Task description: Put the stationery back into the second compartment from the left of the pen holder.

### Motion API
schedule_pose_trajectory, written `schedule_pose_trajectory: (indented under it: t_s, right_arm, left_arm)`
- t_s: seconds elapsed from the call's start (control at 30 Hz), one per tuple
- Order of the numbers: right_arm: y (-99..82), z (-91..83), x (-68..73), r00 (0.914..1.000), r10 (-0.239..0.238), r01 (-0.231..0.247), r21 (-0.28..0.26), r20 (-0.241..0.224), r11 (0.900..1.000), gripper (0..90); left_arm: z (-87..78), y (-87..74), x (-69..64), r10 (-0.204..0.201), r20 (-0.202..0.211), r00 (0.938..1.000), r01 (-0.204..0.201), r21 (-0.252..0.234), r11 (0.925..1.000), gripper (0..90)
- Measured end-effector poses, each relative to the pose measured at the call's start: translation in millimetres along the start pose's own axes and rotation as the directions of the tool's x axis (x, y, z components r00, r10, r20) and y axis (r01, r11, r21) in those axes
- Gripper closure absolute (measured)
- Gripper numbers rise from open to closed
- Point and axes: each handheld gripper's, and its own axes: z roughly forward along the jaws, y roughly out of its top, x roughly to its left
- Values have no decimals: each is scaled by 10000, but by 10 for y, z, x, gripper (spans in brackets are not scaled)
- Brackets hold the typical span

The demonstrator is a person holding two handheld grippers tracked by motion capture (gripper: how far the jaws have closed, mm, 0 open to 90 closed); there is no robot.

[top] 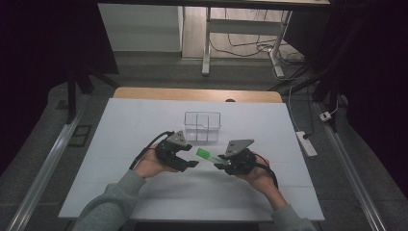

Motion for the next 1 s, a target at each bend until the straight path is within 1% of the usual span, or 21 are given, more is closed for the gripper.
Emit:
schedule_pose_trajectory:
  t_s: [0.13,0.27,0.37,0.47,0.6,0.73,0.87,0.93,0.97,1.0]
  right_arm:
    - [-6,-7,-14,9999,126,-126,-51,53,9999,650]
    - [-5,-6,-12,9998,159,-158,-103,93,9998,650]
    - [-7,2,-13,9998,191,-190,-197,80,9996,650]
    - [-8,11,-11,9996,298,-297,-326,17,9990,650]
    - [0,17,-5,9992,393,-396,-540,-66,9978,650]
    - [8,37,14,9993,369,-373,-592,-71,9976,650]
    - [17,66,37,9996,272,-271,-549,0,9981,650]
    - [22,76,46,9998,218,-215,-542,42,9983,650]
    - [19,84,48,9998,190,-186,-550,63,9983,650]
    - [18,90,50,9998,208,-205,-532,67,9984,649]
  left_arm:
    - [-4,-9,15,-290,143,9995,296,-443,9986,293]
    - [8,-15,25,-561,405,9976,593,-803,9950,283]
    - [38,-18,34,-721,659,9952,780,-924,9927,281]
    - [82,-17,33,-903,840,9924,994,-1118,9887,278]
    - [118,-6,45,-1197,1205,9855,1371,-1482,9794,288]
    - [163,4,43,-1293,1236,9839,1478,-1553,9767,330]
    - [215,9,38,-1291,1343,9825,1485,-1461,9781,386]
    - [231,14,32,-1337,1213,9836,1508,-1444,9780,403]
    - [231,14,36,-1395,1180,9832,1561,-1449,9771,421]
    - [231,14,43,-1505,1185,9815,1672,-1466,9750,440]
